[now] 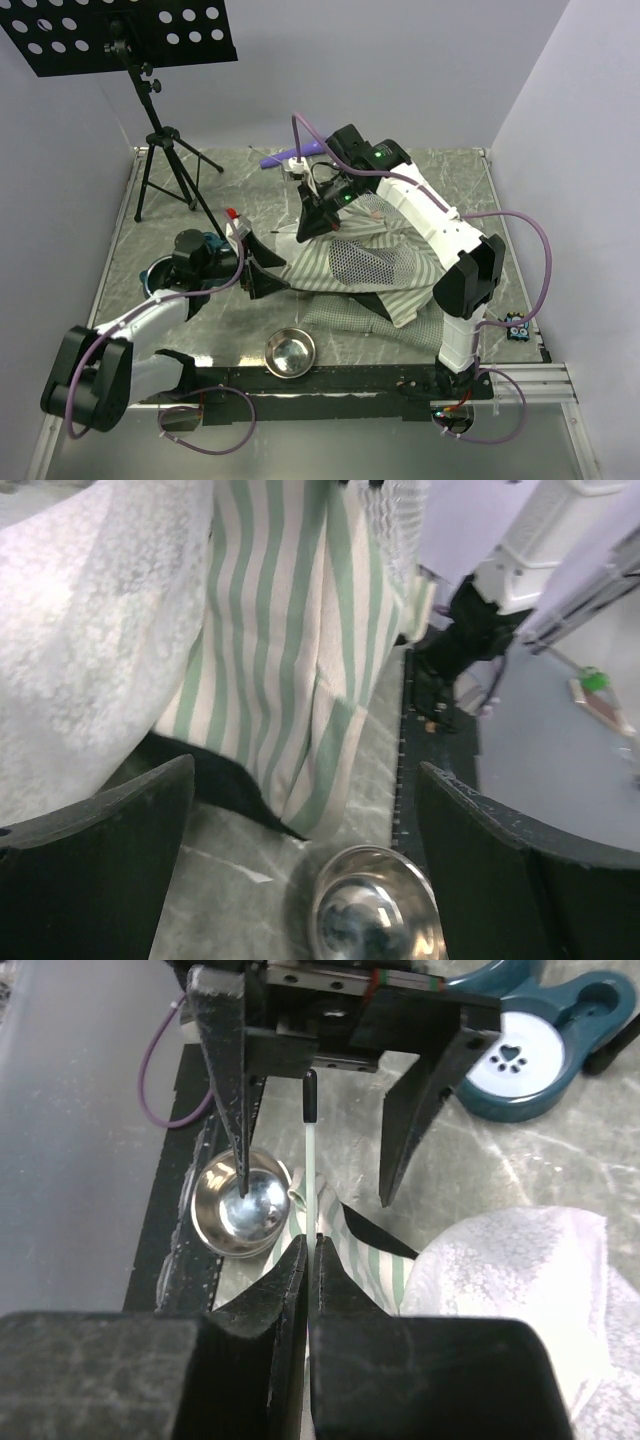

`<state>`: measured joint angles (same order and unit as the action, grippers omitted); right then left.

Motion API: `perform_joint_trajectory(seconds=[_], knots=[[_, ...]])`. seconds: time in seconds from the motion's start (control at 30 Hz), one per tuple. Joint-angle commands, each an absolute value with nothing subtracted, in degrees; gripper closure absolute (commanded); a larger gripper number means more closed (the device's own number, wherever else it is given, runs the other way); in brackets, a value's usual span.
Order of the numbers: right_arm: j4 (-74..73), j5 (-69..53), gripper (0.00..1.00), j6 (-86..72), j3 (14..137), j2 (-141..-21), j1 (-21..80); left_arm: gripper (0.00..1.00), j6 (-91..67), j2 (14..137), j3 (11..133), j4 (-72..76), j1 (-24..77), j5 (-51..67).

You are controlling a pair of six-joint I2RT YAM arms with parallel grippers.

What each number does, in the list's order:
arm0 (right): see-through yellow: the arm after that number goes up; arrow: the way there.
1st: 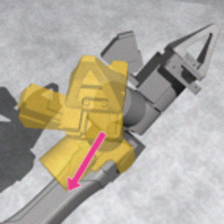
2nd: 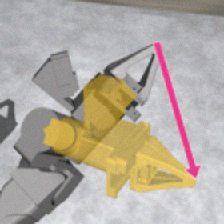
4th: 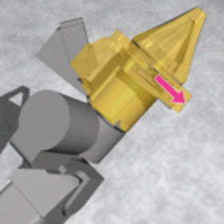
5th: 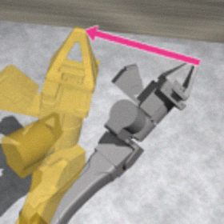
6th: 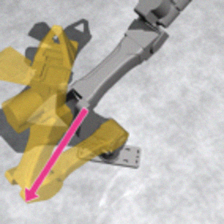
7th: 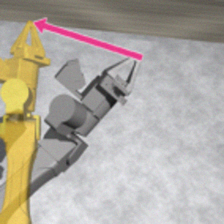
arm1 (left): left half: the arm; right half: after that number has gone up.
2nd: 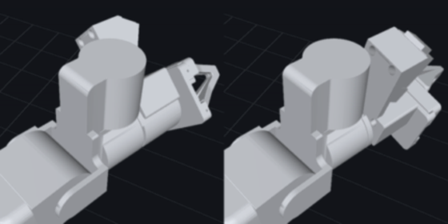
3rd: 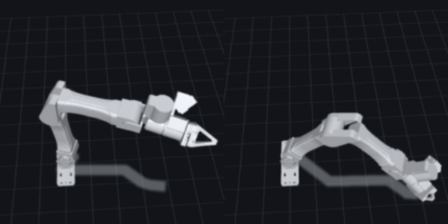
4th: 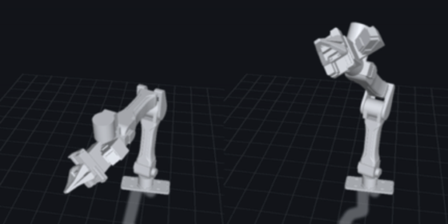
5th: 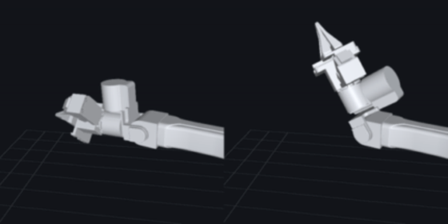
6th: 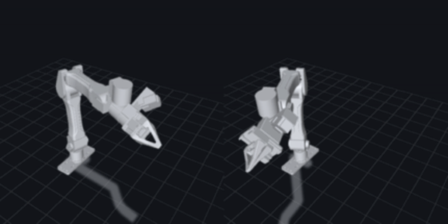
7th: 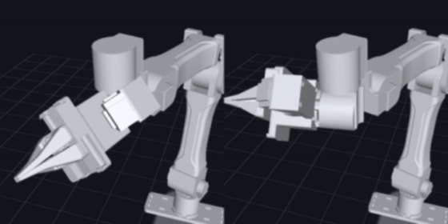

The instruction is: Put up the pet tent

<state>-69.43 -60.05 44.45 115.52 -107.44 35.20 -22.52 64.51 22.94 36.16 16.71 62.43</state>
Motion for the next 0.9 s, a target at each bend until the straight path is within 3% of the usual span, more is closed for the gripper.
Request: perform_joint_trajectory(seconds=[0.0,0.53,0.7,0.87], knots=[[-71.98,-62.23,1.00,46.75,112.51,-103.63,34.01,0.07,-30.48,68.72,25.40,48.14,17.22,70.83],[-76.64,-65.21,1.00,53.26,110.57,-101.60,33.40,0.10,-20.13,75.85,29.35,36.04,20.57,73.74],[-78.13,-66.36,1.00,55.37,108.99,-100.37,33.40,0.12,-23.02,78.48,31.37,38.41,20.57,75.93],[-78.13,-66.45,1.00,56.25,107.67,-99.76,33.40,0.23,-21.63,81.30,33.92,35.08,21.62,79.36]])
